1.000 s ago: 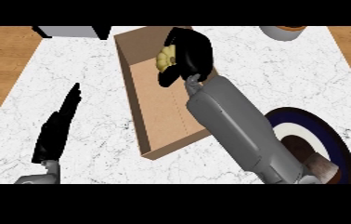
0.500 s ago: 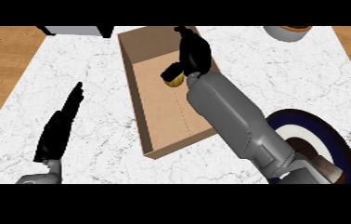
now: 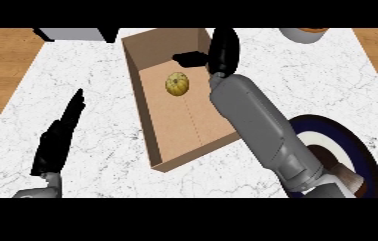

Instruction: Pick the squash from the plate and place it in the cardboard box

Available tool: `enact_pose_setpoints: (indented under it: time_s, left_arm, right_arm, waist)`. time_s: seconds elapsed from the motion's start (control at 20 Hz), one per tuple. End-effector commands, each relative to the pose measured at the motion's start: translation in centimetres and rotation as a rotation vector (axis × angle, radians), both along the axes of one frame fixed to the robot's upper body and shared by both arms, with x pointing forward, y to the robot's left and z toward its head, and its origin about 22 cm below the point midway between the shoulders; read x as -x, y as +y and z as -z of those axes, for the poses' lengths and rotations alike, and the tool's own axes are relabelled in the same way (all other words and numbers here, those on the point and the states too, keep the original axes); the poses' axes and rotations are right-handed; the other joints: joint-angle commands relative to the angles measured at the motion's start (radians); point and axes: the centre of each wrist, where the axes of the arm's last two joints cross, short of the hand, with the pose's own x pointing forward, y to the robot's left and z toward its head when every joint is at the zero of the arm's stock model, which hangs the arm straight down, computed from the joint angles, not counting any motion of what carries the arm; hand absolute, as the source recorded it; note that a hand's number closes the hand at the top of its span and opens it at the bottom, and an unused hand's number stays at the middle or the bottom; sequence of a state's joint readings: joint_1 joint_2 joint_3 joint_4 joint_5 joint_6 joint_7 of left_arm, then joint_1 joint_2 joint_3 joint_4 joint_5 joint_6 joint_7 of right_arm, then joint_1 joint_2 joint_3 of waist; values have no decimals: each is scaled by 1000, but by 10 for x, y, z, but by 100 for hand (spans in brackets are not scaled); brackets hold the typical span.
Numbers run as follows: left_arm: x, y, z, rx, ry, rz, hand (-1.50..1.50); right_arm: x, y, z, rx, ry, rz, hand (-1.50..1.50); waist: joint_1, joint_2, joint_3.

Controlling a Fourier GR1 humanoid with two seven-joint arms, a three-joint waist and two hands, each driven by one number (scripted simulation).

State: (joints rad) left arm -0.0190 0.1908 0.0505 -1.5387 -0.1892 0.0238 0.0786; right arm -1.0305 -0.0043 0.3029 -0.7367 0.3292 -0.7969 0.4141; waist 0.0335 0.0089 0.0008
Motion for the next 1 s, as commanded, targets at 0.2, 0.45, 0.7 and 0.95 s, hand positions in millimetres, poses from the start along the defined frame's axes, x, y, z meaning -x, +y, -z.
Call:
enact_pose_setpoints:
  time_s: [0.2,0.45,0.7,0.95]
  left_arm:
    - [0,-2,-4,12,17,-28,0]
    - [19,9,0,3,19,-51,0]
    - [16,15,9,8,23,-72,0]
    - [8,6,14,5,14,-58,0]
  right_arm:
    - [-2,-66,0,-235,-163,133,-150]
    - [18,-141,1,-256,-160,235,-150]
    - [64,-206,1,-283,-211,219,-150]
    - [112,-252,14,-253,-181,168,-150]
  waist:
    - [-30,-7,0]
    - [-55,-19,0]
    - [-62,-17,-1]
    - [-54,-12,-1]
